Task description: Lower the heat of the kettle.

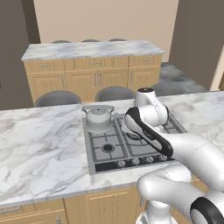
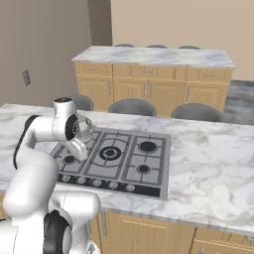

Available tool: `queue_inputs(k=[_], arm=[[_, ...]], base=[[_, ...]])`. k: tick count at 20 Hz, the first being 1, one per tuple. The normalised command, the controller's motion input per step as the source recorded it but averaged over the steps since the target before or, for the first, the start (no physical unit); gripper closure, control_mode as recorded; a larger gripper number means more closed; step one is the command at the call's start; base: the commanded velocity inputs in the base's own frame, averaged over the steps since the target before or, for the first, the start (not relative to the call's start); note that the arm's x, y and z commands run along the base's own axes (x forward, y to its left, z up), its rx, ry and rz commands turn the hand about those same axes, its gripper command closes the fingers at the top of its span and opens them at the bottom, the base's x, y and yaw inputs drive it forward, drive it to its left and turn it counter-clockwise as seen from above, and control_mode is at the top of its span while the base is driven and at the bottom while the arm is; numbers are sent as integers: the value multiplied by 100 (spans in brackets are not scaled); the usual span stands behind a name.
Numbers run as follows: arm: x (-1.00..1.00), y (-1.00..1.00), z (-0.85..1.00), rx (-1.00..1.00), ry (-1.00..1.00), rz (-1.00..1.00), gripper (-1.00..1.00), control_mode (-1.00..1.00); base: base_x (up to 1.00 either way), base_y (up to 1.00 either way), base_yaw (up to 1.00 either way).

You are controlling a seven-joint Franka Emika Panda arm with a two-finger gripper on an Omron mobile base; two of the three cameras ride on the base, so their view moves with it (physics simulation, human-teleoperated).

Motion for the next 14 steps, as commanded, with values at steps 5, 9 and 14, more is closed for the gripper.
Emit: queue_inputs(k=[5,9,14], arm=[[4,0,-8,0,2,2,-100,-100],[1,0,-32,0,0,0,-100,-100],[0,0,-35,0,0,1,-100,-100]], base=[[0,0,0],[0,0,0],[0,0,0]])
